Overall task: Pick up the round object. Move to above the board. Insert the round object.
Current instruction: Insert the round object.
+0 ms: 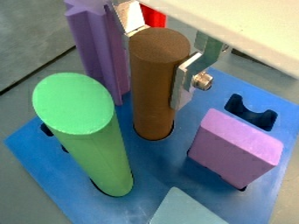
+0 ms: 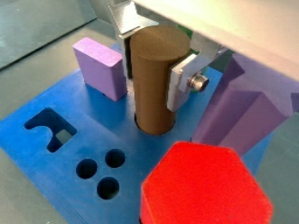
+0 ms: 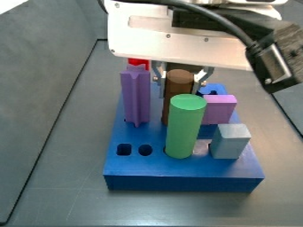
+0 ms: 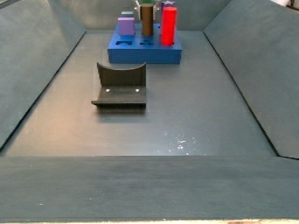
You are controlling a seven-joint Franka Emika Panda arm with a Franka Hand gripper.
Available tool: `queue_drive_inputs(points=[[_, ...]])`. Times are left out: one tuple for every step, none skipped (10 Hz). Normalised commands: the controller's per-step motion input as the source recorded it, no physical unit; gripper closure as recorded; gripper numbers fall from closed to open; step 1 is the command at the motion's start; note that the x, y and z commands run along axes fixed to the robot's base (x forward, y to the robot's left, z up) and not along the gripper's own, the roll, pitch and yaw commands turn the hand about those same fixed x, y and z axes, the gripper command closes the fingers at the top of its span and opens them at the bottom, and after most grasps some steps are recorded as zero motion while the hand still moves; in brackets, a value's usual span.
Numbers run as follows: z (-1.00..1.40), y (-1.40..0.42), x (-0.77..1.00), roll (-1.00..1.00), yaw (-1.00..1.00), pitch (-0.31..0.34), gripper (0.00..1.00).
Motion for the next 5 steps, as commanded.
queue_drive_inputs(points=[[-0.49,-0.10,0.07,0.00,-0.12,0.000,1.00],[-0.49,-0.09,0.13,0.00,-0.13,0.009,1.00],[-0.30,0.00,0.14,-0.17,-0.08,0.000,1.00],[-0.06,0.00,0.03,-0.05,0.00,0.000,1.00],[0.00,0.00,0.00,0.00,0.00,0.000,1.00]])
